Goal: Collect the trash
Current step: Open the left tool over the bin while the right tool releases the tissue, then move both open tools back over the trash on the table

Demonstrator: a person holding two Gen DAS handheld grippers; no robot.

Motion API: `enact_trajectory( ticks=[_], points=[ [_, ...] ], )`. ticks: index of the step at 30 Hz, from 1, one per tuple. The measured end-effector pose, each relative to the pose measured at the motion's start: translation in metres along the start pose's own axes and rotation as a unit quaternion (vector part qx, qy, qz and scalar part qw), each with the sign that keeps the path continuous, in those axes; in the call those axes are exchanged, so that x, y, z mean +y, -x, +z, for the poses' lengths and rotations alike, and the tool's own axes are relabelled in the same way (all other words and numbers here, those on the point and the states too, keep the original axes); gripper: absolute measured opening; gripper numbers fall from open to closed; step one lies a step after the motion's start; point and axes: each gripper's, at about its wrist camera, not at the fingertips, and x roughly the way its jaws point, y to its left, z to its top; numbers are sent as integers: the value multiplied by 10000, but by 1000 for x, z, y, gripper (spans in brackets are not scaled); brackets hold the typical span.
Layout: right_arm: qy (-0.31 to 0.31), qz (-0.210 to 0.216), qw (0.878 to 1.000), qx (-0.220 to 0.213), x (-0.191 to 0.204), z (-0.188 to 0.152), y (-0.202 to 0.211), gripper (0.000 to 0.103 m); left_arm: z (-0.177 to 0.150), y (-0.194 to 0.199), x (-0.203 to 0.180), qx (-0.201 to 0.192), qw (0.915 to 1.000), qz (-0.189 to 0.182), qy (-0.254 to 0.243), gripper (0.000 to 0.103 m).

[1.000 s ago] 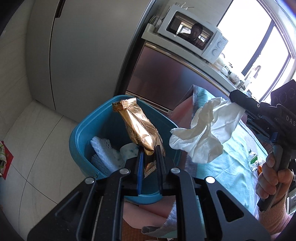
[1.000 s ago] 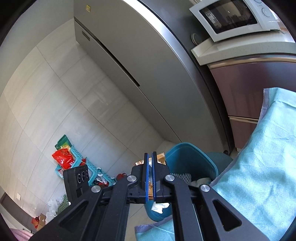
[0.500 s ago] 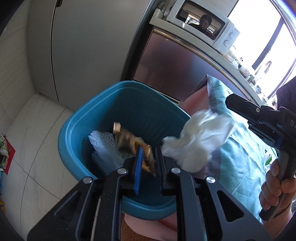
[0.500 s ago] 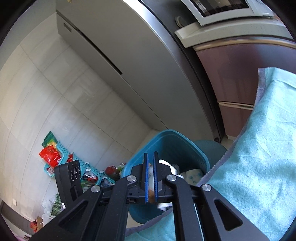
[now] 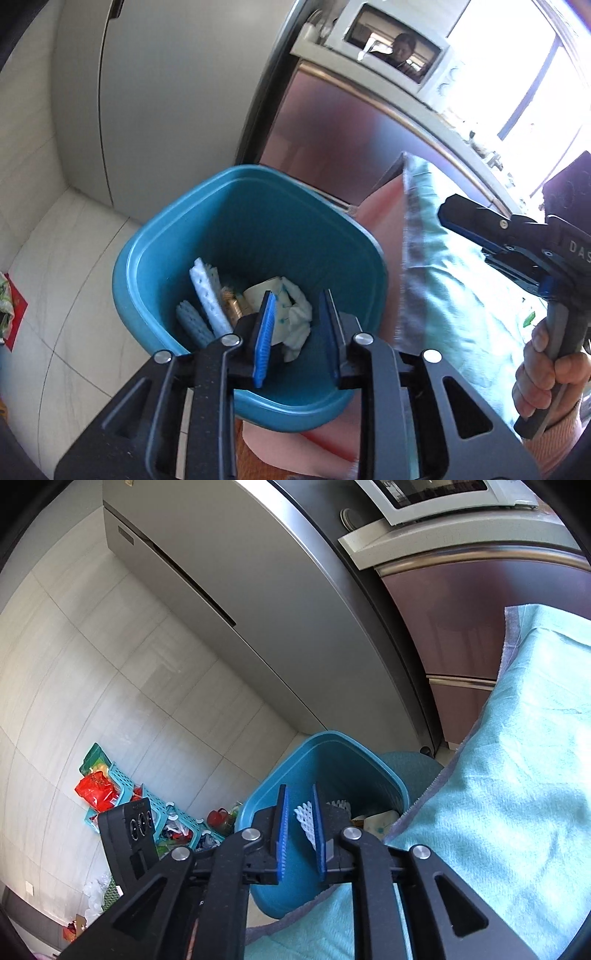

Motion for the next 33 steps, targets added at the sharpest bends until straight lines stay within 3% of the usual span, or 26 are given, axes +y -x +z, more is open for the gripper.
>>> enact_trajectory(
  ticks=[7,14,24,33],
  points=[
    [241,-54,9995,-200,10,-7,39,28,-3,29,-41,-332,9973,-404,-523,37],
    [406,-276,9968,-625,12,-18,100,37,-10,40,-92,-332,9890,-963,-1075,38],
    [209,-1029,9879,-1143,-20,-53,191,40,-33,27,-167,53,9723,-1562,-1740,39],
    [-486,-1852,9679,-1626,-71,-95,267,42,-51,6,-210,369,9603,-1812,-2087,42]
  ],
)
